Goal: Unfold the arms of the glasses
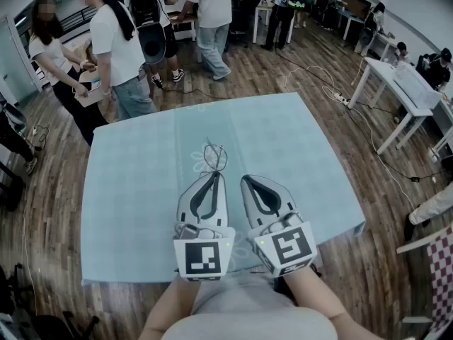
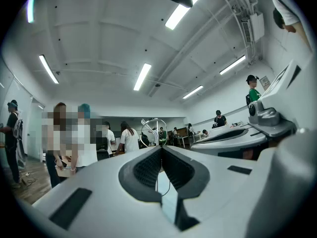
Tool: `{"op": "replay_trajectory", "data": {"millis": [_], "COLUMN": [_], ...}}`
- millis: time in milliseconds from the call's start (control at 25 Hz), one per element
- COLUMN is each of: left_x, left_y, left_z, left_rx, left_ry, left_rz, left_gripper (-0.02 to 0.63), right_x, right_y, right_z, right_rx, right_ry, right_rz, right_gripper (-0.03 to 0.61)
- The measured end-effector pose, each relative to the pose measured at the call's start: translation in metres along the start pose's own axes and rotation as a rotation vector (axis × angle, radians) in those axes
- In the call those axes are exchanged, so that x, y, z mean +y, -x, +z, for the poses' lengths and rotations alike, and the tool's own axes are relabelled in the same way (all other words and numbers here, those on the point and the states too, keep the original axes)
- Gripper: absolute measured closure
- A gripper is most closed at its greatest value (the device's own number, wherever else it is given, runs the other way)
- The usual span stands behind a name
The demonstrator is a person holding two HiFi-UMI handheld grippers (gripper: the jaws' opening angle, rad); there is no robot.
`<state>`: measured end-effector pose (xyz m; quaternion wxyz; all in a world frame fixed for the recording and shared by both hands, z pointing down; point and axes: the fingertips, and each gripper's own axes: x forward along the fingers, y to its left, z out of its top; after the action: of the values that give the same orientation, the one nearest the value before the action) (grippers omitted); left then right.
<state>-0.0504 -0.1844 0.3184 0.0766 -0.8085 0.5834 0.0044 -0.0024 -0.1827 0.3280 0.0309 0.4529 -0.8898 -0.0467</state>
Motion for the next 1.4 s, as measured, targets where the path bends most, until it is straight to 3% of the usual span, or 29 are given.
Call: {"op": "replay_trajectory", "data": {"millis": [160, 520, 960, 1200, 1400], "left_x": [0.005, 0.005, -0.009, -0.015, -0.021], "left_y": [0.000, 0.007, 0.016, 0.015, 0.015], "left_z": [0.006, 0.004, 0.008, 0.009, 0.012], "left_rx": [-0.004, 0.008, 0.022, 0.028, 0.036], "left_ry": [-0.032, 0.008, 0.104, 0.204, 0.335], "left_rz": [0.000, -0.004, -0.140, -0.227, -0.314], "left_gripper": [0.603, 0.603, 0.603, 0.603, 0.603], "right_x": [-0.004, 0.001, 0.005, 0.003, 0.000], "right_y": [-0.004, 0.004, 0.018, 0.020, 0.023], "right_z": [0.007, 0.009, 0.004, -0.001, 0.002], "right_rx": [0.013, 0.020, -0.006, -0.006, -0.001], "right_ry": [0.011, -0.008, -0.069, -0.077, -0.087], "right_rz": [-0.028, -0.036, 0.004, 0.018, 0.007], "right_gripper": [0.572, 0.572, 0.571, 0.571, 0.571]}}
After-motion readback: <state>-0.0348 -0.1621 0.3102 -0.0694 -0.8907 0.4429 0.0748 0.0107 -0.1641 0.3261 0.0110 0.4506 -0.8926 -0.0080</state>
